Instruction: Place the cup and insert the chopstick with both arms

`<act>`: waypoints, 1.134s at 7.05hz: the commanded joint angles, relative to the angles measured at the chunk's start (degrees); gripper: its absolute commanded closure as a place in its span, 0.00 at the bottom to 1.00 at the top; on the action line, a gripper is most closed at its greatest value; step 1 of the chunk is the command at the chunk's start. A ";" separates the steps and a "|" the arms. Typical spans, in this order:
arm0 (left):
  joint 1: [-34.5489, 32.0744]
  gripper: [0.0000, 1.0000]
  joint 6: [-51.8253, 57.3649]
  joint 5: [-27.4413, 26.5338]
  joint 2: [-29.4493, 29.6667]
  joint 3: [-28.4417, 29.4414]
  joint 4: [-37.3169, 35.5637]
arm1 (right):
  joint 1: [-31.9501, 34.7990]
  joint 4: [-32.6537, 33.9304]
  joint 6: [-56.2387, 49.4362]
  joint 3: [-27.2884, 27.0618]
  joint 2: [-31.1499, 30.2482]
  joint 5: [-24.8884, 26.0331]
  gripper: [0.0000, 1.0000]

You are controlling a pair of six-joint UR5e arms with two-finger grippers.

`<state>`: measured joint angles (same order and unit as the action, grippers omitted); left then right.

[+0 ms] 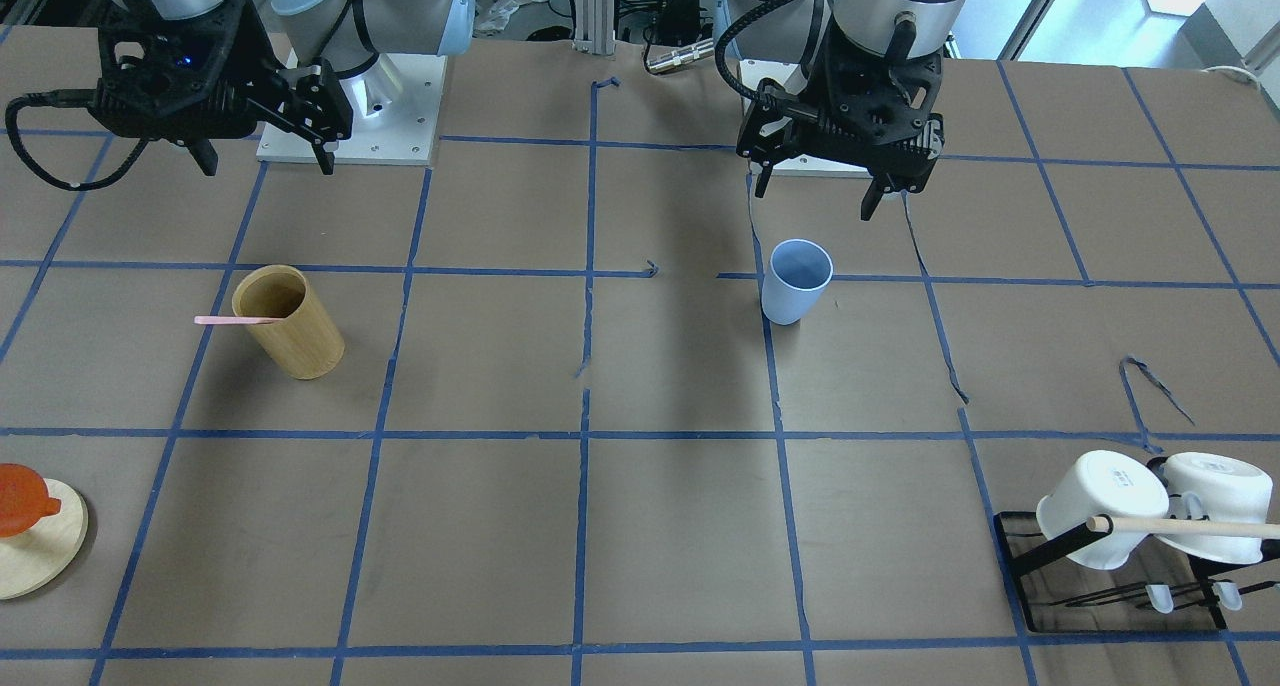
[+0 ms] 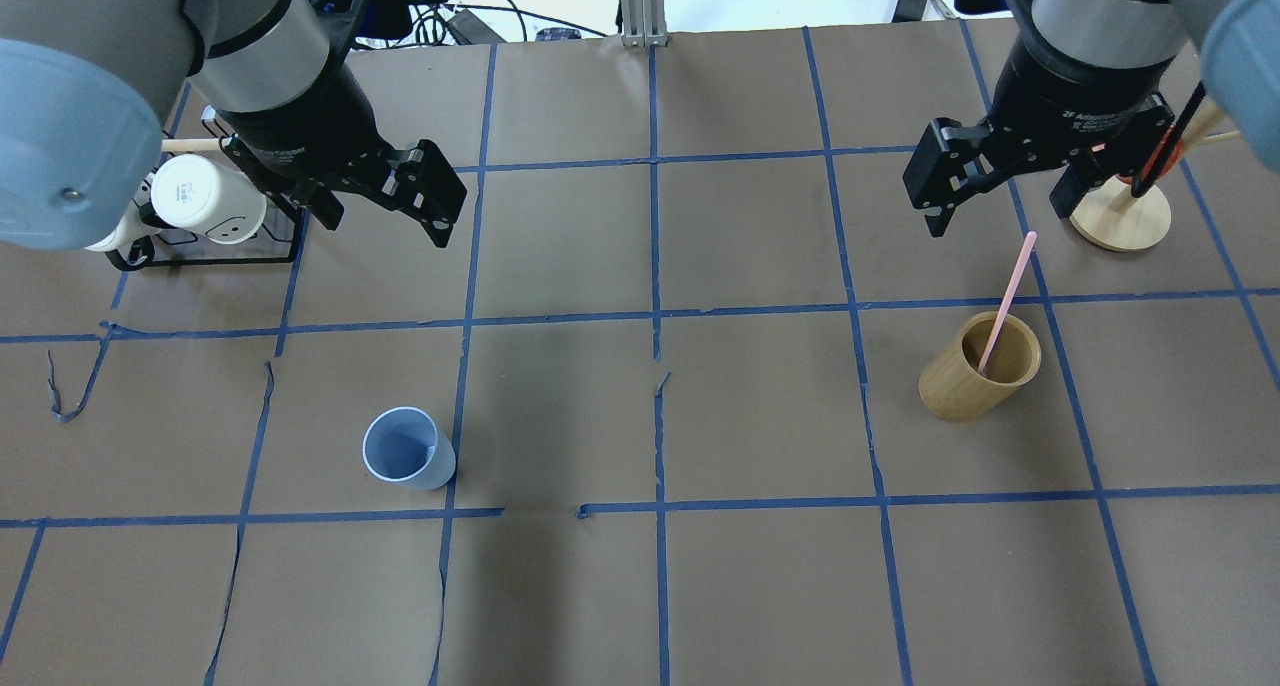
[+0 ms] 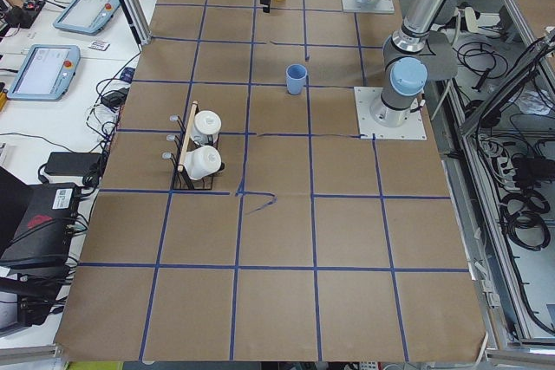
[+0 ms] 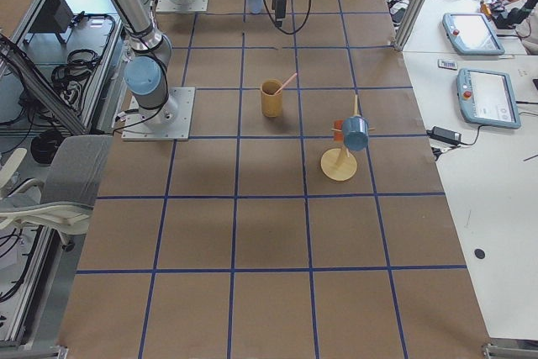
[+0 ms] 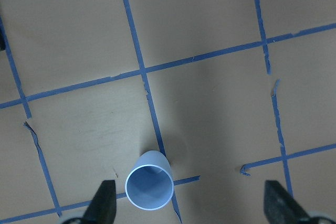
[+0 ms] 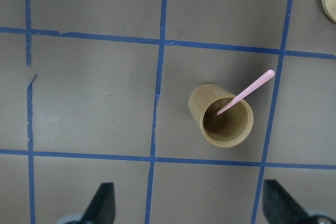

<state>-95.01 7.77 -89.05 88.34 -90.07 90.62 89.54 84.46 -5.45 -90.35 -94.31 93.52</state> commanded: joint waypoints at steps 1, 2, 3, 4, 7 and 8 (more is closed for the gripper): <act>0.00 0.00 0.05 0.10 -0.01 -0.02 0.00 | 0.02 0.00 0.00 -0.09 0.00 0.08 0.00; 0.09 0.00 0.05 0.19 -0.01 -0.02 0.00 | 0.02 0.00 0.00 -0.09 0.00 0.08 0.00; 0.09 0.00 0.92 0.19 -0.01 -0.02 0.26 | 0.02 0.00 0.00 -0.09 0.00 0.17 0.00; 0.52 0.00 1.88 0.10 -0.18 -0.10 0.79 | 0.02 0.00 0.00 -0.09 0.00 0.08 0.00; 3.78 0.00 5.75 0.28 -0.98 -1.51 1.23 | 0.02 0.00 0.00 0.26 -0.09 -0.45 0.00; 3.78 0.00 5.76 0.28 -0.98 -1.60 1.23 | 0.02 0.00 0.00 0.09 0.00 -0.10 0.00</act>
<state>-91.47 12.95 -88.82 87.48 -91.39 91.83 89.56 84.46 -5.45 -90.21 -94.35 93.25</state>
